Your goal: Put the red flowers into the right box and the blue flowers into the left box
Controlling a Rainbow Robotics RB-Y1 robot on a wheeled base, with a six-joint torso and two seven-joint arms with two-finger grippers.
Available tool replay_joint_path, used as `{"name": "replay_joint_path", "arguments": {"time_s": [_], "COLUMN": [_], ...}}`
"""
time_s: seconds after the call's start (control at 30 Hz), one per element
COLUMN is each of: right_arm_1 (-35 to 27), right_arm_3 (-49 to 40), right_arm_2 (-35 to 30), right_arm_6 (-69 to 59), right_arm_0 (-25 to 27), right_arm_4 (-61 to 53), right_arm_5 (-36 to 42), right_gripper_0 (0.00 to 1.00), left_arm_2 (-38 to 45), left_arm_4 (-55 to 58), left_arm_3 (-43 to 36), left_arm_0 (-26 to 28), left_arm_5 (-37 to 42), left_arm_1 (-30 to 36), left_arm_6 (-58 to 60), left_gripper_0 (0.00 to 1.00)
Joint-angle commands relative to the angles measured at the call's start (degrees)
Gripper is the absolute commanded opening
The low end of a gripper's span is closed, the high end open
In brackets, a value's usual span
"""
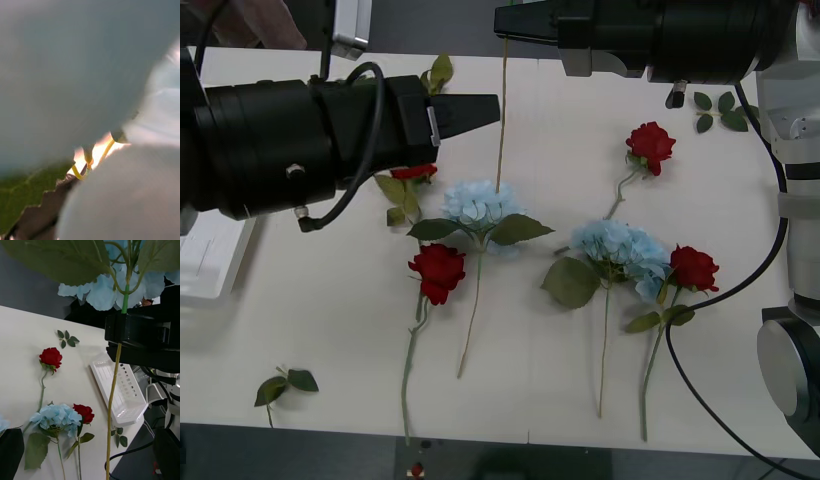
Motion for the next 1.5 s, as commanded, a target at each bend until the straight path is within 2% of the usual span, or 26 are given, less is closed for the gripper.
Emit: {"name": "replay_joint_path", "arguments": {"time_s": [0.03, 0.4, 0.47, 0.5, 0.53, 1.2, 1.23, 1.27, 1.33, 1.37, 1.4, 1.5], "right_arm_1": [0.18, 0.18, 0.18, 0.18, 0.18, 0.18, 0.18, 0.18, 0.18, 0.18, 0.18, 0.18], "right_arm_3": [-0.88, -0.88, -0.88, -0.88, -0.88, -0.88, -0.88, -0.88, -0.88, -0.88, -0.88, -0.88], "right_arm_2": [-0.44, -0.44, -0.44, -0.44, -0.44, -0.44, -0.44, -0.44, -0.44, -0.44, -0.44, -0.44], "right_arm_6": [-1.15, -1.15, -1.15, -1.15, -1.15, -1.15, -1.15, -1.15, -1.15, -1.15, -1.15, -1.15], "right_arm_0": [-1.72, -1.72, -1.72, -1.72, -1.72, -1.72, -1.72, -1.72, -1.72, -1.72, -1.72, -1.72], "right_arm_4": [-0.42, -0.42, -0.42, -0.42, -0.42, -0.42, -0.42, -0.42, -0.42, -0.42, -0.42, -0.42], "right_arm_5": [-0.22, -0.22, -0.22, -0.22, -0.22, -0.22, -0.22, -0.22, -0.22, -0.22, -0.22, -0.22], "right_gripper_0": [0.0, 0.0, 0.0, 0.0, 0.0, 0.0, 0.07, 0.38, 0.71, 0.95, 1.0, 1.0], "left_arm_2": [-2.41, -6.98, -7.33, -7.42, -7.51, -9.0, -9.0, -9.0, -9.0, -9.0, -9.0, -9.0], "left_arm_4": [-2.92, -5.29, -5.64, -5.73, -5.91, -7.58, -7.66, -7.66, -7.66, -7.75, -7.75, -7.93], "left_arm_3": [0.49, 2.69, 2.96, 3.13, 3.13, 3.48, 3.57, 3.57, 3.48, 3.57, 3.57, 3.57], "left_arm_0": [-2.4, -5.04, -5.3, -5.48, -5.48, -5.83, -5.74, -5.74, -5.74, -5.83, -5.74, -5.74], "left_arm_5": [-0.77, -0.77, -0.77, -0.77, -0.77, -1.65, -1.65, -1.65, -1.65, -1.65, -1.65, -1.65], "left_arm_1": [-1.33, -2.65, -2.65, -2.65, -2.65, -2.65, -2.65, -2.65, -2.65, -2.65, -2.65, -2.65], "left_arm_6": [2.82, 3.08, 3.08, 3.08, 3.08, 2.99, 2.99, 2.9, 2.9, 2.82, 2.82, 2.64], "left_gripper_0": [1.0, 0.99, 0.62, 0.27, 0.01, 0.0, 0.0, 0.0, 0.0, 0.0, 0.0, 0.0]}}
